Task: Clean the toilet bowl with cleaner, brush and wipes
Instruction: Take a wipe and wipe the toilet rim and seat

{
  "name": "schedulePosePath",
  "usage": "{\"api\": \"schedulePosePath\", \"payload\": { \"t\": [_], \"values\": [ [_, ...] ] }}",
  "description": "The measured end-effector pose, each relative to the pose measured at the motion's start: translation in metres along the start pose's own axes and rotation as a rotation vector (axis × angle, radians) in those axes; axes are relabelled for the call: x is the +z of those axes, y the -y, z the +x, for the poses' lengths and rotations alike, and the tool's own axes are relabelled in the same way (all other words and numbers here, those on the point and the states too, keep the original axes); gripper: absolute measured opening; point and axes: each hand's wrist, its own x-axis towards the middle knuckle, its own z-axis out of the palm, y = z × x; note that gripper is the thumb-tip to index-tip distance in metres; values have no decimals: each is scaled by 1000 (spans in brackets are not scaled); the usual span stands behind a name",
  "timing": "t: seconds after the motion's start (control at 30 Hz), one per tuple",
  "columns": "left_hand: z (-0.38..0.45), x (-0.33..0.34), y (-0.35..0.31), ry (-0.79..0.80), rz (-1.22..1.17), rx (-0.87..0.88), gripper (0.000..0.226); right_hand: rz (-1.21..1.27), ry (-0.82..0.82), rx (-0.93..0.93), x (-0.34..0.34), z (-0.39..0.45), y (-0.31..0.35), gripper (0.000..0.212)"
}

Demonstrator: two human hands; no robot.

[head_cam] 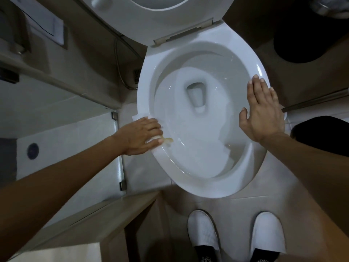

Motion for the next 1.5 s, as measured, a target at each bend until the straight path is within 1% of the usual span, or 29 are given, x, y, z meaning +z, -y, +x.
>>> {"api": "schedulePosePath", "payload": {
  "t": [0.07,0.17,0.27,0.37,0.47,0.57,0.63,0.7,0.83,0.93,1.07,1.3,1.37,1.43,1.5],
  "values": [
    [-2,8,-7,-29,-22,-66,76,-4,8,0,0,0,0,75],
    [-13,18,-34,-14,-145,-129,81,-11,17,-3,-1,0,0,75],
    [-18,21,-77,22,-248,-100,80,-9,19,-5,-1,0,0,75],
    [-17,27,-107,68,-257,-68,78,-13,28,-2,-2,0,0,76],
    [-15,22,-93,52,-228,-74,82,-14,31,-1,-1,0,0,76],
    [-16,17,-69,15,-168,-147,81,-3,29,-1,-2,0,0,76],
    [-16,19,-67,1,-151,-184,80,3,27,0,-2,0,0,76],
    [-16,21,-78,-3,-185,-205,81,1,30,-1,-3,0,1,76],
    [-16,28,-122,-8,-239,-157,79,7,38,-2,-4,-1,1,75],
    [-14,34,-154,-5,-306,-213,76,-1,46,-2,-5,-1,1,74],
    [-8,34,-186,16,-367,-298,83,-6,55,2,-6,-1,2,75],
    [3,33,-225,-26,-530,-350,80,-8,58,0,-7,0,2,74],
    [10,32,-233,-18,-579,-350,81,-16,55,2,-7,0,2,73],
    [16,34,-243,-25,-617,-336,75,-30,58,0,-7,0,2,72],
    [16,41,-251,-52,-598,-299,71,-28,52,1,-7,0,2,72]
  ]
}}
